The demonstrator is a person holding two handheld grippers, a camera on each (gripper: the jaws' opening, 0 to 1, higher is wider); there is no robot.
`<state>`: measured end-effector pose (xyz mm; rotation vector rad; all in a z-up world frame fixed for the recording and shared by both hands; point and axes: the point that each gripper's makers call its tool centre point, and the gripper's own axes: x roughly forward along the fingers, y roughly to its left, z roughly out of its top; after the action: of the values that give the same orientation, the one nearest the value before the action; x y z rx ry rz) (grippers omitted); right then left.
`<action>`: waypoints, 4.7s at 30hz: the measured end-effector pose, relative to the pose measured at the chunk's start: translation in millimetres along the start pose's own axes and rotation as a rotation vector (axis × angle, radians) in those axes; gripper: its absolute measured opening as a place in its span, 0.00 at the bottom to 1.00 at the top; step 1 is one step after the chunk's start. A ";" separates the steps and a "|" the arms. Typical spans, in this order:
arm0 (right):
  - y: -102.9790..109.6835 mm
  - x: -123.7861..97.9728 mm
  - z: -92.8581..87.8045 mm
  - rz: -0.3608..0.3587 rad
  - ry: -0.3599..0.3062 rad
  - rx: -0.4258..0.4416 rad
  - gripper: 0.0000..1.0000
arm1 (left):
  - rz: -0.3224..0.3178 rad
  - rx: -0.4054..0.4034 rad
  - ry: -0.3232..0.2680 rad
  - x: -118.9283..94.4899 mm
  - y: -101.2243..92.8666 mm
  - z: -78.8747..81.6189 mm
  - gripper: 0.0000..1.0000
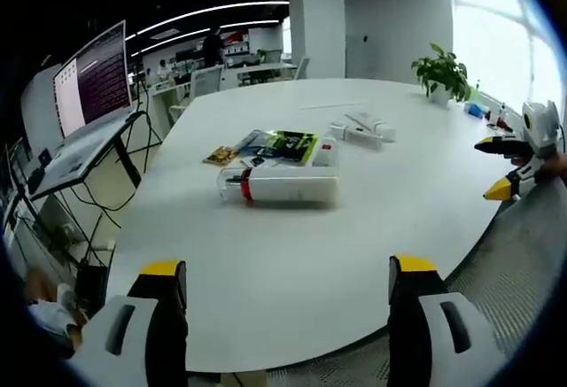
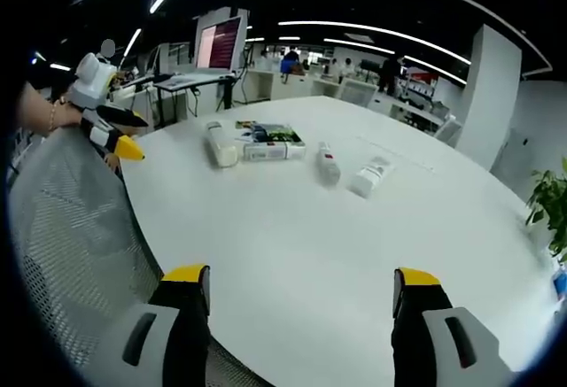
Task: Arrange the skincare products in the storage area until every visible bottle or jar stands upright without overlapping.
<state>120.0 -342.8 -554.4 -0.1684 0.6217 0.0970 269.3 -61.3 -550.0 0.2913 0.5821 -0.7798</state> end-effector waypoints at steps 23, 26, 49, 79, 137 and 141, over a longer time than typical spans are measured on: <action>0.4 1.6 5.4 0.004 -0.039 0.019 0.92 | -0.016 -0.002 -0.029 -4.6 -5.4 4.8 0.85; 2.5 2.1 4.4 0.014 -0.038 0.023 0.93 | 0.000 -0.006 -0.082 -7.9 -3.5 13.5 0.86; 6.6 -4.1 12.6 0.022 -0.085 0.048 0.96 | -0.102 0.021 -0.002 -6.0 -17.7 -1.8 0.82; -13.0 13.2 90.3 0.042 -0.150 -0.051 0.89 | -0.059 0.029 0.001 -5.3 -8.6 -2.8 0.82; 83.3 127.3 149.4 0.398 0.048 -0.225 0.77 | -0.042 -0.009 0.056 -6.7 -4.9 -15.6 0.73; 84.5 131.4 145.9 0.403 0.064 -0.231 0.76 | -0.040 -0.011 0.060 -7.0 -4.9 -16.2 0.73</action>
<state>297.7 -227.5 -525.6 -0.2682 0.7016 0.5552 255.6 -53.2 -559.1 0.2948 0.6500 -0.8085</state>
